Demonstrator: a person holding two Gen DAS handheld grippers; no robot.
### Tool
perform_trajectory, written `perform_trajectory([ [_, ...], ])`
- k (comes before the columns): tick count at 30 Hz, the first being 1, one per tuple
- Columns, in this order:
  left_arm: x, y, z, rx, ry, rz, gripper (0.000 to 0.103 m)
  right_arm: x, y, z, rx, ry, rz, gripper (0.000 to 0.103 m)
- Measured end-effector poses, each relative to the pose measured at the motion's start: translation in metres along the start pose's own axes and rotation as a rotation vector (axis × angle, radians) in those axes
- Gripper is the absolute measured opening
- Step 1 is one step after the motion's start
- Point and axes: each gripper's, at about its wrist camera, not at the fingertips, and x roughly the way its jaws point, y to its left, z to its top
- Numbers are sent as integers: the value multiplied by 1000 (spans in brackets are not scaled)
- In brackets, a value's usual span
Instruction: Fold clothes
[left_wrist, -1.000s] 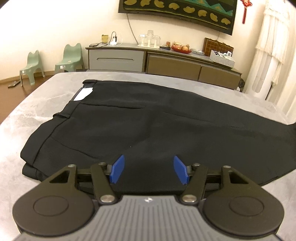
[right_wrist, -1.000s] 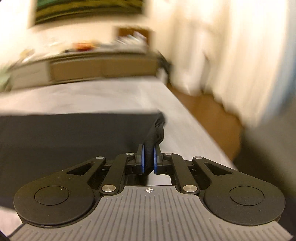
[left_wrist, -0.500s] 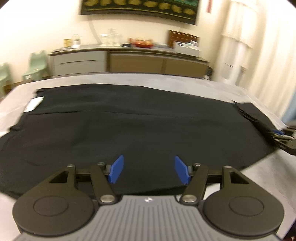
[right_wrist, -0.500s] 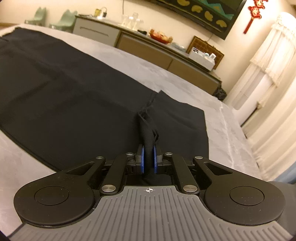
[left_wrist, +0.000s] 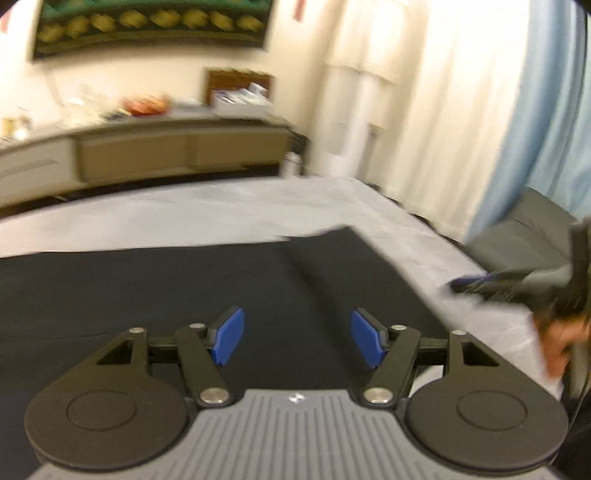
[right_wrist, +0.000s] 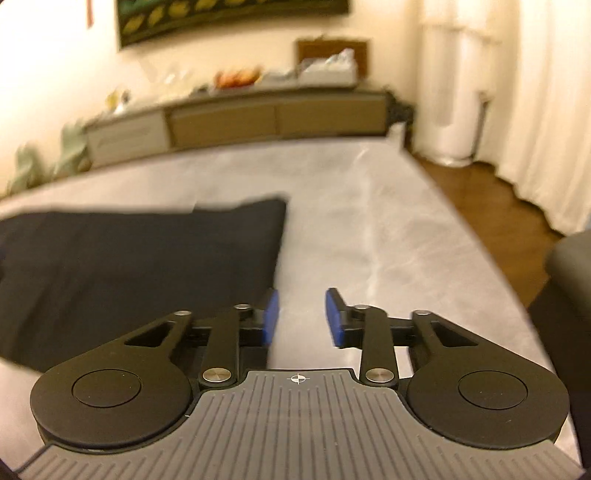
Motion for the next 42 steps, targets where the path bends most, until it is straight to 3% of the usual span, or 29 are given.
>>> perform_trajectory([
  [2, 40, -26, 4, -7, 51, -46, 65, 12, 9, -6, -16, 28, 54, 25],
  [7, 95, -41, -13, 45, 168, 31, 64, 27, 17, -23, -57, 107, 25, 25],
  [9, 100, -41, -16, 77, 191, 49, 67, 23, 12, -24, -28, 94, 6, 37],
  [11, 98, -36, -4, 35, 190, 42, 67, 14, 9, -27, -10, 60, -9, 56],
  [13, 95, -39, 16, -3, 151, 36, 74, 13, 8, -29, -25, 48, -2, 57],
  [14, 97, -41, 27, -12, 140, 38, 81, 16, 8, -29, -35, 58, 14, 46],
  [16, 108, -51, 47, -3, 147, 34, 90, 21, 11, -27, -60, 71, 49, 9],
  [22, 168, -97, 55, 186, 329, 78, 93, 7, 26, -25, -136, -13, 64, 4],
  [24, 188, -112, 55, 255, 394, 97, 77, 2, 31, -24, -162, -41, 68, 4],
  [25, 198, -119, 54, 289, 425, 108, 39, -1, 33, -24, -174, -55, 71, 4],
  [26, 197, -119, 52, 306, 412, 130, 23, -3, 36, -24, -187, -69, 73, 4],
  [27, 188, -111, 54, 272, 403, 100, 15, -5, 38, -23, -200, -83, 75, 5],
  [28, 171, -92, 53, 218, 375, 84, 9, -8, 41, -23, -212, -97, 78, 13],
  [29, 155, -73, 52, 165, 347, 68, 8, -11, 40, -22, -204, -109, 86, 29],
  [31, 121, -35, 49, 58, 291, 37, 7, -21, 33, -18, -146, -128, 122, 45],
  [35, 56, 42, 44, -154, 177, -24, 8, -33, 32, -9, -49, -140, 238, 46],
  [40, 56, 117, -10, -276, 251, 77, 11, -6, 80, -8, -87, -50, 278, 46],
  [42, 54, 127, -22, -309, 249, 43, 12, 4, 102, -14, -125, -16, 266, 46],
])
